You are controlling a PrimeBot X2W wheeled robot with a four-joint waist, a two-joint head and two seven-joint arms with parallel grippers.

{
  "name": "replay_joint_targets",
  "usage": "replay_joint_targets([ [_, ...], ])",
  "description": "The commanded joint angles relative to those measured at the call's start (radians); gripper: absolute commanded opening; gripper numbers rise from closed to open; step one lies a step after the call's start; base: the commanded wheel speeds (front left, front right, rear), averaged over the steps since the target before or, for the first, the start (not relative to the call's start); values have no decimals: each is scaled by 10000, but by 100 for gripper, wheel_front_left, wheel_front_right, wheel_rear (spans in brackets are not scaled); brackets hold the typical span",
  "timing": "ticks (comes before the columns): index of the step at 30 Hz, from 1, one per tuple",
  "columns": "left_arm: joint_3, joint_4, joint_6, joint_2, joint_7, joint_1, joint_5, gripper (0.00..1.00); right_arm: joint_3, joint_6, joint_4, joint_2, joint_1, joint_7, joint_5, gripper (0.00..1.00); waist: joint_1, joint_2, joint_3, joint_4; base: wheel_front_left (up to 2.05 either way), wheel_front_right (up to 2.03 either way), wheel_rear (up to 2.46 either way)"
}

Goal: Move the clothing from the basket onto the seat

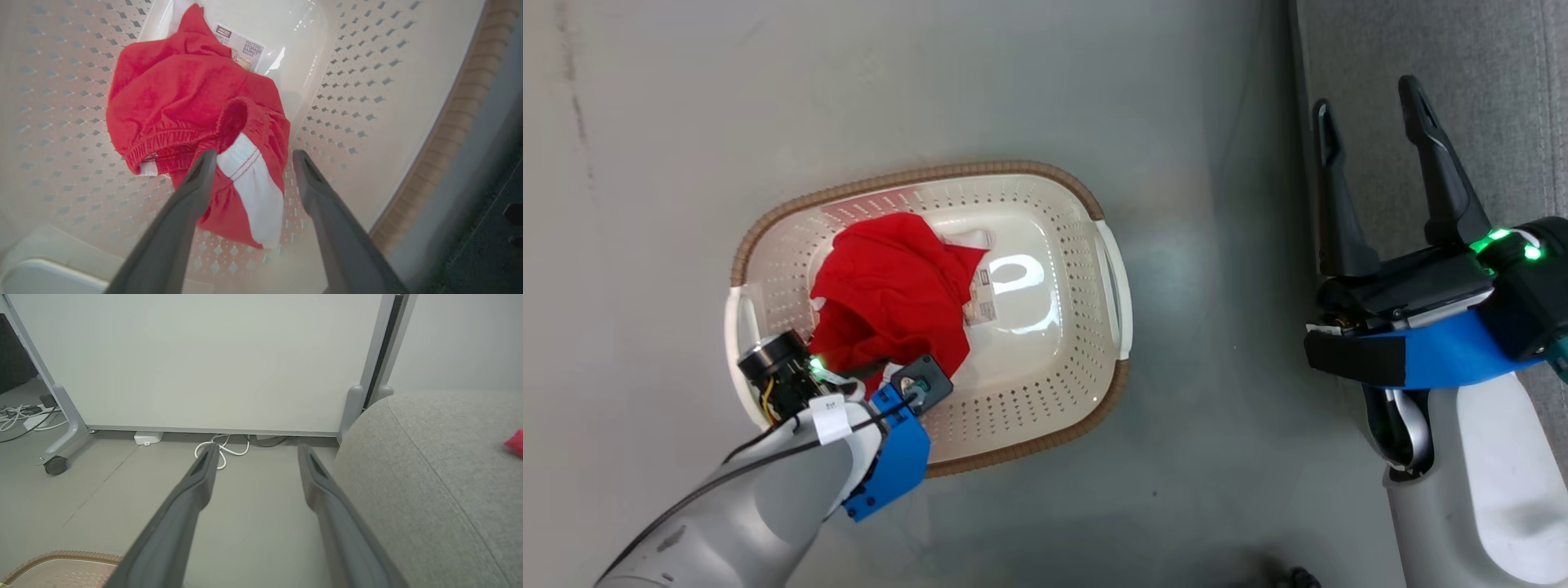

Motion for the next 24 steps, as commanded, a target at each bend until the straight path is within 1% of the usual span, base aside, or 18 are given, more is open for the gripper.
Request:
replay_joint_targets([
  [1, -12, -9, -9, 91, 71, -234, -20, 100, -41, 3, -61, 1, -153, -34, 63, 100, -2, 0, 212, -89, 0, 0, 0],
  [9, -12, 151, -9, 301, 498, -626, 362, 100, -114, 3, -229, 1, -228, -34, 105, 100, -2, 0, 970, -227, 0, 0, 0],
  [13, -12, 214, -9, 338, 515, -841, 638, 100, -118, 3, -334, 1, -268, -34, 120, 100, -2, 0, 1328, -268, 0, 0, 0],
  [16, -14, 355, -9, 307, 476, -1031, 878, 100, -112, 3, -404, 1, -318, -34, 142, 100, -2, 0, 1565, -296, 0, 0, 0],
  [23, -15, 732, -11, 177, 525, -1242, 1003, 100, -129, 3, -491, 2, -303, -34, 184, 100, -2, 0, 1854, -363, 0, 0, 0],
  [24, -15, 769, -9, 161, 538, -1255, 1025, 94, -139, 3, -469, 2, -305, -34, 183, 100, -2, 0, 1851, -359, 0, 0, 0],
])
